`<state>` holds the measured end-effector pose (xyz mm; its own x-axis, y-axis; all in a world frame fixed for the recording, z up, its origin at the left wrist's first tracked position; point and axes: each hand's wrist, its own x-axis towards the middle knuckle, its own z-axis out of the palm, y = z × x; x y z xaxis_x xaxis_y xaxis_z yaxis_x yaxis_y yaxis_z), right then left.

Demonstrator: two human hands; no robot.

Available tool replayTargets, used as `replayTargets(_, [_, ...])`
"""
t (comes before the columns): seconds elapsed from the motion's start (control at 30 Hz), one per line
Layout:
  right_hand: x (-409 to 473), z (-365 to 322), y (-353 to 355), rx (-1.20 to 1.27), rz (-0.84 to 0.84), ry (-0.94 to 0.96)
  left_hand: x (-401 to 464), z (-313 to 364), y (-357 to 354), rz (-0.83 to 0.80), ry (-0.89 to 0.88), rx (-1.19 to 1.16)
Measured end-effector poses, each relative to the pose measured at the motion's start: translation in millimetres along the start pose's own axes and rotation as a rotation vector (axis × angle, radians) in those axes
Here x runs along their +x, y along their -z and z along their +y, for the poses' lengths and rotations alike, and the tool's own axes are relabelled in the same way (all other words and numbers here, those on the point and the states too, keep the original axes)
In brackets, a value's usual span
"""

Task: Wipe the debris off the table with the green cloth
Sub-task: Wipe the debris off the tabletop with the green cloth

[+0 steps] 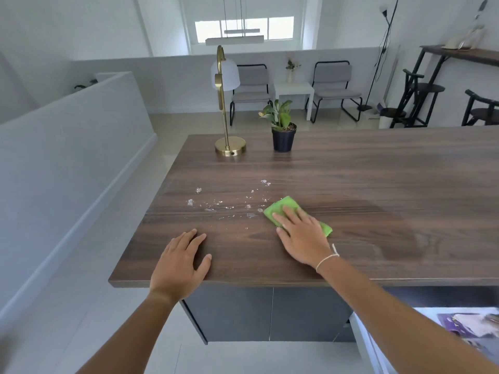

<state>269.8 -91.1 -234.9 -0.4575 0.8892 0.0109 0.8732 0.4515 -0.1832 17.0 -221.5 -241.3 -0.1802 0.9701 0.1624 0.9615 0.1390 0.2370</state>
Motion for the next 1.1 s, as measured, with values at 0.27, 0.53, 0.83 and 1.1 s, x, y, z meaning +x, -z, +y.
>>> replayTargets(0.27, [-26,90,15,-0.048,0.022,-0.120,1,2,2,-0.001,0.002,-0.006])
replayTargets(0.53, [-16,-10,1,0.022,-0.063,-0.008,-5,8,1,-0.016,-0.010,-0.001])
replayTargets(0.83, [-68,97,33,-0.017,-0.080,-0.166,-2,3,3,-0.023,0.013,0.019])
replayTargets(1.1, [-27,49,16,-0.015,-0.032,-0.130,1,1,1,-0.004,-0.015,0.041])
